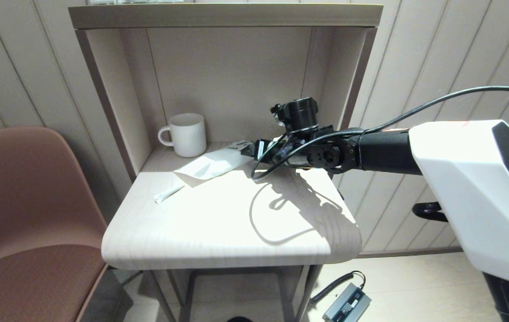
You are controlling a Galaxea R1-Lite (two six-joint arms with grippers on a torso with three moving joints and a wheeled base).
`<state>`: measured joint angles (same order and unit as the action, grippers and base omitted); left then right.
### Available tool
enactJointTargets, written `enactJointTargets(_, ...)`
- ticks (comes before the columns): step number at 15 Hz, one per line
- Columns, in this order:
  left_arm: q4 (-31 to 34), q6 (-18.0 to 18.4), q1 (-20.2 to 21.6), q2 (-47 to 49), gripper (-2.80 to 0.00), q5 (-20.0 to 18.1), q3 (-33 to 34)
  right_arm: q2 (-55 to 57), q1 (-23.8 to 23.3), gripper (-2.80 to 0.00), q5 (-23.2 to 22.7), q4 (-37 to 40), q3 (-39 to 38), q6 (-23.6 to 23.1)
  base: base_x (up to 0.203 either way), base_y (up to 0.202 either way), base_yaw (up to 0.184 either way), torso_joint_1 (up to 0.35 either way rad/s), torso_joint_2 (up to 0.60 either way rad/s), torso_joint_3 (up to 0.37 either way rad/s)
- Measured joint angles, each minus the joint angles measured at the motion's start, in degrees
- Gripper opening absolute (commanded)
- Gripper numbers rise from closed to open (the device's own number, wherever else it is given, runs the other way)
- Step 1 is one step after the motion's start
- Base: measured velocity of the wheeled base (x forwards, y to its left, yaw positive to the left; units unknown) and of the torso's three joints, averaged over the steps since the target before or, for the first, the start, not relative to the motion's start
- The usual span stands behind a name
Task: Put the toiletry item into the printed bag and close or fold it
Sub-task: Pick up the storage bag
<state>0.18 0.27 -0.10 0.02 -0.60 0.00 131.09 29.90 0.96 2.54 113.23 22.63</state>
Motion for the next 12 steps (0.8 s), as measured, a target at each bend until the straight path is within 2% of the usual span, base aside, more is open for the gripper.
enactJointTargets(7, 0.00, 0.04, 0.02, 0.00, -2.80, -0.02, 0.00, -4.42, 1.17, 0.00, 0.39, -0.59, -2.12, 1.39, 0.000, 0.000, 0.000, 0.000, 0.00, 0.000)
enactJointTargets(10, -0.02, 0.01, 0.00, 0.00, -2.80, -0.01, 0.00, -1.11, 2.33, 0.00, 4.07, -6.80, -1.46, 0.08, 0.000, 0.000, 0.000, 0.000, 0.00, 0.000)
enactJointTargets(12, -0.02, -0.01, 0.00, 0.00, -2.80, -0.02, 0.00, 2.93, 2.97, 0.00, 8.00, -10.47, -1.22, -3.31, 0.000, 0.000, 0.000, 0.000, 0.00, 0.000)
